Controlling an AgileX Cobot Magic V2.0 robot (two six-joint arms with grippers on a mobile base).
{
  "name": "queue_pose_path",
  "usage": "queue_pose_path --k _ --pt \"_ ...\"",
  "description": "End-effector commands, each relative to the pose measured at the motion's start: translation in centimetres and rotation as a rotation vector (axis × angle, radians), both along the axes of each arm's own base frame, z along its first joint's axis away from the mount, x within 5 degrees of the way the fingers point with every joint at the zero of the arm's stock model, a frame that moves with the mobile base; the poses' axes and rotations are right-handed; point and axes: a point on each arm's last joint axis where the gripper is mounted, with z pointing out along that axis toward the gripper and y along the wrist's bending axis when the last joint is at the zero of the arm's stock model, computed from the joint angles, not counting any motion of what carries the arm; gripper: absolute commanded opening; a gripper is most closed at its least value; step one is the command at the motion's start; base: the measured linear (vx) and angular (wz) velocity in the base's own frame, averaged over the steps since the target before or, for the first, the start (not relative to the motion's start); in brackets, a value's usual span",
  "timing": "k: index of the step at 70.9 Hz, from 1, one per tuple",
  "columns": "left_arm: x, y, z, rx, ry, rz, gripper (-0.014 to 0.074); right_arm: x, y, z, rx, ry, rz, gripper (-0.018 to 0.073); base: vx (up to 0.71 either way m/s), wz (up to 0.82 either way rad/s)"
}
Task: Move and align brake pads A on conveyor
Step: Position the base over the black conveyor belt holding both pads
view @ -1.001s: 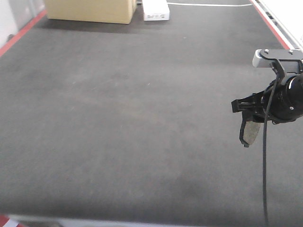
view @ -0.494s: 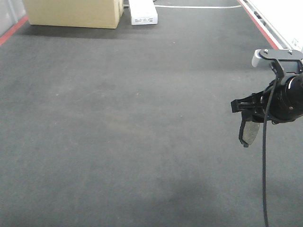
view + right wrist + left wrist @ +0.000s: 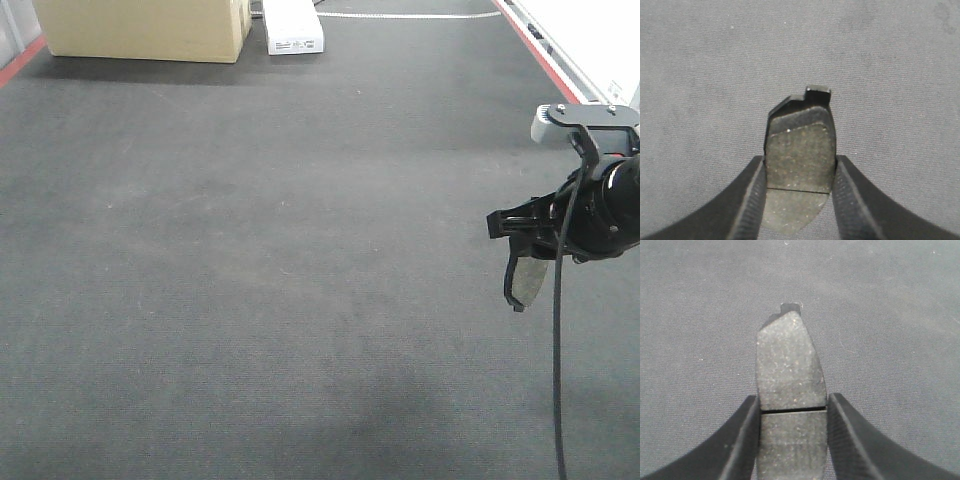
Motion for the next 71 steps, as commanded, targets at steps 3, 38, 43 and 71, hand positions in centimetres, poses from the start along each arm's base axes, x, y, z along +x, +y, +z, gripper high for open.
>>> queue_pose_path --k 3,38,43,71 --pt "0.3 -0.1 1.7 0.001 -0.118 -0.01 0.0118 -0.1 -0.1 2.3 0.013 -0.121 0.002 0.0088 0.0 0.0" --pt "0.5 -0.1 2.0 0.0 -0.159 -0.012 0.0118 -0.1 -0.1 2.3 0.013 -0.121 0.002 0.0088 0.0 0.0" --pt "0.5 -0.1 2.0 0.0 -0.161 -0.012 0.0118 -0.1 -0.1 2.3 0.013 -0.121 0.002 0.0088 0.0 0.0" --pt "2.1 -1.0 1.2 -0.086 -0.106 -0.05 0.0127 -0.1 -0.1 2.3 0.013 -0.121 0.002 0.0088 0.0 0.0"
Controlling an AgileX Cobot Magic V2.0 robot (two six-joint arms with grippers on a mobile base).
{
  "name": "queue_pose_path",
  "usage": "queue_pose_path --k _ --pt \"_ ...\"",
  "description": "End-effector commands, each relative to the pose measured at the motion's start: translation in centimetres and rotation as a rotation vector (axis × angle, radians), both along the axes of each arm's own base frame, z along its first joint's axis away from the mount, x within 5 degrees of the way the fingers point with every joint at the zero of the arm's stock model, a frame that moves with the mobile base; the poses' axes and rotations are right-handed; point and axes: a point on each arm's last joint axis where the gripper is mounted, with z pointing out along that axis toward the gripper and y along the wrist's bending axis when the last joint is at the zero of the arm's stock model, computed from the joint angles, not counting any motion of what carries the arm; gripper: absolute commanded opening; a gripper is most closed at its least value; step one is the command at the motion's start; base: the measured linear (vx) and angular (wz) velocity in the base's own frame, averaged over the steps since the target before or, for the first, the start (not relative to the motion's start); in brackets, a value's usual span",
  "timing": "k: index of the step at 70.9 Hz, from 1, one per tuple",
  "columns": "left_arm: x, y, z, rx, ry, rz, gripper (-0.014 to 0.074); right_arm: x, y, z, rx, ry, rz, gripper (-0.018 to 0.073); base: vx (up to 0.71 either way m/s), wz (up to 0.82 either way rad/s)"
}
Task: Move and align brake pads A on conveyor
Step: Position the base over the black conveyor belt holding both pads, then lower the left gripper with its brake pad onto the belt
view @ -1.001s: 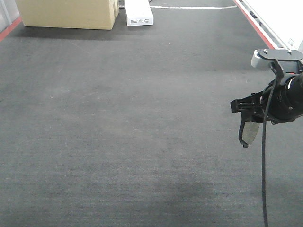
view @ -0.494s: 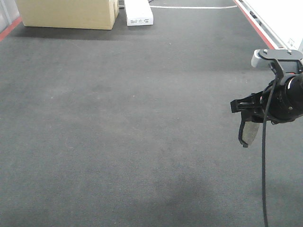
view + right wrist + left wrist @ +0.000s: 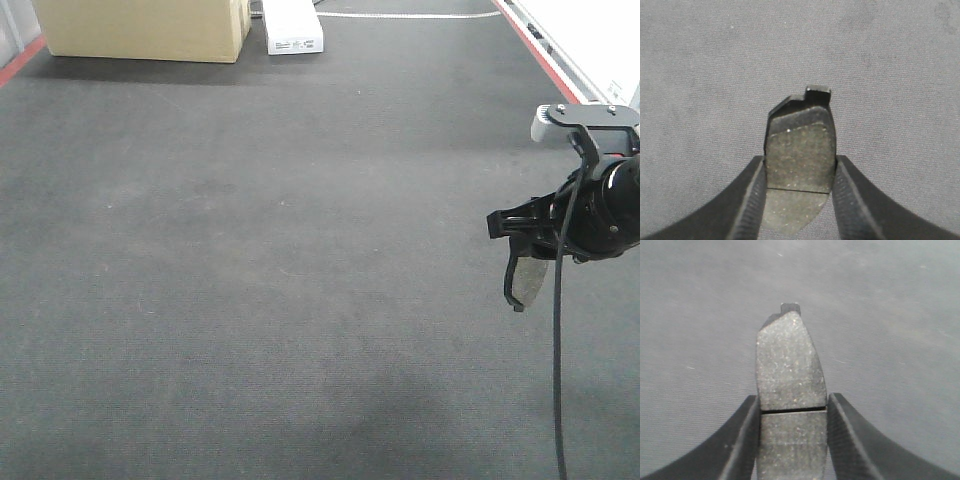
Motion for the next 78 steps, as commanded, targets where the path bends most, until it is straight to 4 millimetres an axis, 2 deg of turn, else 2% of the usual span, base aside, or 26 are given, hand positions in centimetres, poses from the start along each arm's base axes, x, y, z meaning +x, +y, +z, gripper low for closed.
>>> queue_pose_path --k 1,10,19,27,33,53,65,78 --pt "1.8 -0.8 1.3 -0.037 -0.084 -0.055 0.0127 -0.1 -0.1 2.3 0.013 -0.121 0.002 0.0088 0.0 0.0" --pt "4.3 -2.4 1.1 -0.078 -0.05 -0.135 0.013 -0.1 -0.1 2.3 0.013 -0.121 0.002 0.0088 0.0 0.0" --pt "7.2 -5.1 1.0 -0.081 -0.037 -0.23 0.0132 -0.1 -0.1 2.3 0.013 -0.121 0.002 0.0088 0.0 0.0" --pt "9.6 -8.2 -0.2 -0.056 -0.03 -0.316 0.0133 -0.1 -0.1 2.3 0.013 -0.121 0.002 0.0088 0.0 0.0" --pt "11.4 -9.4 -1.3 -0.082 -0.015 -0.289 0.0133 -0.1 -0.1 2.3 0.013 -0.121 0.002 0.0088 0.0 0.0" --pt "15.8 -9.8 -6.8 -0.057 0.141 -0.136 0.0138 -0.1 -0.1 2.3 0.013 -0.121 0.002 0.0088 0.0 0.0" --pt "16.7 -10.1 -10.0 -0.053 0.251 -0.097 0.0143 -0.1 -0.1 2.3 0.013 -0.121 0.002 0.0088 0.0 0.0" --pt "17.3 -10.3 -12.1 -0.074 0.298 -0.057 0.0165 -0.1 -0.1 2.3 0.013 -0.121 0.002 0.0088 0.0 0.0"
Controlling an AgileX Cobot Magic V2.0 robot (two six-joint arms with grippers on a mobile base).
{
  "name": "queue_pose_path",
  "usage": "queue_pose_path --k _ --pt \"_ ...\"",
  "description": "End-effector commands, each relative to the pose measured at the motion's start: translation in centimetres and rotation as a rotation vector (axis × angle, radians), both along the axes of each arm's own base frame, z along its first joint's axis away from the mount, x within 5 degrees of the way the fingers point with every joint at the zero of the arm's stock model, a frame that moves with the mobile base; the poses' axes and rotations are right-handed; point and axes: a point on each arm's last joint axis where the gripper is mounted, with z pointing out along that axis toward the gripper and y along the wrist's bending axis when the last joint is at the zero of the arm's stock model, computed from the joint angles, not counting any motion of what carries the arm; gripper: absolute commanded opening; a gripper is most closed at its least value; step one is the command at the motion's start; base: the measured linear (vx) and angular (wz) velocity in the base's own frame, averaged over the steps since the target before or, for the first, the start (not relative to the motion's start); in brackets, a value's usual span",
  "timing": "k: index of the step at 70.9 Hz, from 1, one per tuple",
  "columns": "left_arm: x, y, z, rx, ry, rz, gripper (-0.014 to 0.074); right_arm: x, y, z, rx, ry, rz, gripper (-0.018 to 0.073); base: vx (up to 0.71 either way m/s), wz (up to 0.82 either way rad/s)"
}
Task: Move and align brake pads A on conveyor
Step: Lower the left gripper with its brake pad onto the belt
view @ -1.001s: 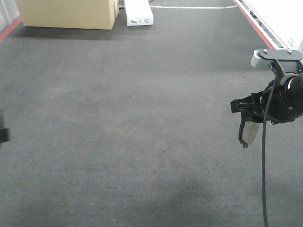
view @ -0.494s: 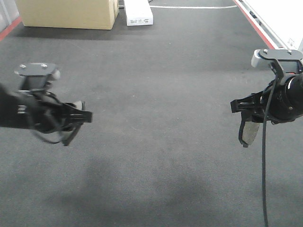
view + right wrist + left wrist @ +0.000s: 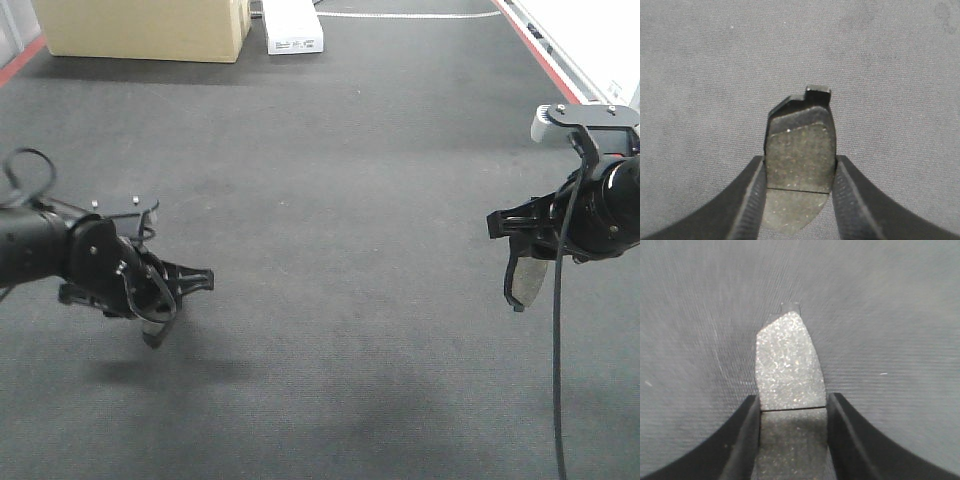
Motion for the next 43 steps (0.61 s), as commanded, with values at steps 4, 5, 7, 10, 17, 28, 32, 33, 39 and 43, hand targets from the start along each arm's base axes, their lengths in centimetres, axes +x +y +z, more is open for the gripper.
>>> queue_pose_path --k 4,5,7,10,17,28,32,33,39,43 --pt "0.92 -0.49 1.56 -0.039 -0.095 0.01 0.0174 -0.08 -0.06 2.27 0.013 -0.121 0.002 0.0088 0.0 0.0" --pt "0.93 -0.5 1.47 -0.038 -0.093 0.01 0.0176 -0.08 -0.06 2.27 0.013 -0.121 0.002 0.0088 0.0 0.0" --pt "0.95 -0.5 1.29 -0.036 -0.087 0.01 0.0185 -0.08 -0.06 2.27 0.013 -0.121 0.002 0.0088 0.0 0.0" --pt "0.96 -0.5 1.16 -0.035 -0.083 0.01 0.0194 -0.08 -0.06 2.27 0.013 -0.121 0.002 0.0088 0.0 0.0" --pt "0.94 -0.5 1.11 -0.032 -0.079 0.007 0.0229 -0.08 -0.06 2.27 0.013 -0.121 0.002 0.0088 0.0 0.0" --pt "0.88 -0.46 1.07 -0.028 -0.071 0.007 0.0322 -0.08 -0.06 2.27 0.013 -0.121 0.002 0.0088 0.0 0.0" --pt "0.88 -0.46 1.07 -0.027 -0.071 0.006 0.0356 -0.08 -0.06 2.27 0.013 -0.121 0.002 0.0088 0.0 0.0" --pt "0.88 -0.46 1.07 -0.027 -0.071 0.006 0.0364 -0.08 -0.06 2.27 0.013 -0.121 0.002 0.0088 0.0 0.0" --pt "0.86 -0.46 1.16 -0.028 -0.073 0.006 0.0407 -0.08 -0.06 2.27 0.013 -0.121 0.002 0.0088 0.0 0.0" --pt "0.82 -0.44 1.44 -0.03 -0.08 0.006 0.0433 -0.08 -0.06 2.27 0.013 -0.121 0.002 0.0088 0.0 0.0"
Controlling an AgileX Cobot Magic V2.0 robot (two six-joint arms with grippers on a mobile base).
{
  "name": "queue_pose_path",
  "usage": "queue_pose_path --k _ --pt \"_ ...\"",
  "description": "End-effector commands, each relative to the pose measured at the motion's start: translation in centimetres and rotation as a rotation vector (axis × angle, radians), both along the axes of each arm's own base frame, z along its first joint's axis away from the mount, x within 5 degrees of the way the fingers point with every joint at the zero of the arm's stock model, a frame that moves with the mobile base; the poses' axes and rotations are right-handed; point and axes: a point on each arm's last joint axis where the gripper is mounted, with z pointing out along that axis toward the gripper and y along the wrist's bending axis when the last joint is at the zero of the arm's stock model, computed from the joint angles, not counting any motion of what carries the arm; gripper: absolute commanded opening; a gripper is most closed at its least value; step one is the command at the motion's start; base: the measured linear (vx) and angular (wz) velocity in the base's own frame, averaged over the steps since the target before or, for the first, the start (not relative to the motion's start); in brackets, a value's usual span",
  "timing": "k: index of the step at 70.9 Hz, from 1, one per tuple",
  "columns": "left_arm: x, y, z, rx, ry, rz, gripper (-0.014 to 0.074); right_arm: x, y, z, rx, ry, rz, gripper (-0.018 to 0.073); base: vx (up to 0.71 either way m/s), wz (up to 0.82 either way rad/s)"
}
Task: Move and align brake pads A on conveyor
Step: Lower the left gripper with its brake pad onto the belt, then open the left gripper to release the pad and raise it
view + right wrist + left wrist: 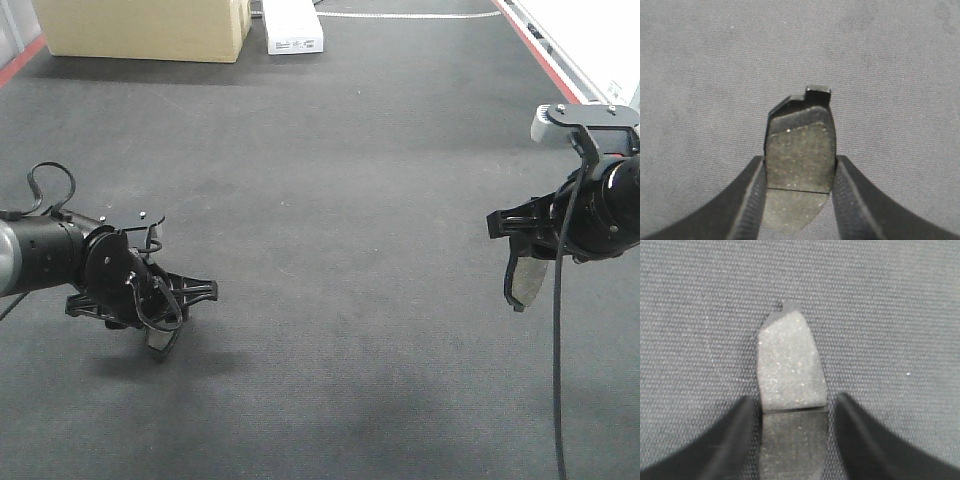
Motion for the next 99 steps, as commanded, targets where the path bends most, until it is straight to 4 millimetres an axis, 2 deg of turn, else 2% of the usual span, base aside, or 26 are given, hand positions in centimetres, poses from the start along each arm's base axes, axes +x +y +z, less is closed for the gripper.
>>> queue_pose_path --k 1,8,21,32,46,59,68,82,99 --pt "0.5 -0.4 3.1 -0.037 -0.116 -0.002 0.0442 -0.1 -0.1 2.3 0.013 -0.121 0.002 0.0088 0.0 0.0" --pt "0.3 -0.3 4.3 -0.031 -0.151 -0.033 0.0469 -0.1 -0.1 2.3 0.013 -0.121 0.002 0.0088 0.0 0.0" --pt "-1.7 0.0 8.4 -0.004 -0.209 -0.105 0.0465 -0.1 -0.1 2.3 0.013 -0.121 0.002 0.0088 0.0 0.0" --pt "-5.2 0.0 11.0 0.005 -0.301 -0.164 0.0421 -0.1 -0.1 2.3 0.013 -0.121 0.002 0.0088 0.0 0.0" --pt "-10.3 1.1 14.0 -0.02 -0.419 -0.195 0.0278 -0.1 -0.1 2.3 0.013 -0.121 0.002 0.0088 0.0 0.0" --pt "-14.6 2.8 15.0 -0.043 -0.498 -0.192 0.0095 -0.1 -0.1 2.3 0.013 -0.121 0.002 0.0088 0.0 0.0" --pt "-16.8 3.7 15.2 -0.056 -0.545 -0.189 -0.0009 -0.1 -0.1 2.3 0.013 -0.121 0.002 0.0088 0.0 0.0" --pt "-18.9 4.6 15.3 -0.068 -0.586 -0.185 -0.0008 -0.1 -0.1 2.3 0.013 -0.121 0.002 0.0088 0.0 0.0" --pt "-19.2 4.7 15.6 -0.072 -0.602 -0.184 -0.0008 -0.1 -0.1 2.3 0.013 -0.121 0.002 0.0088 0.0 0.0"
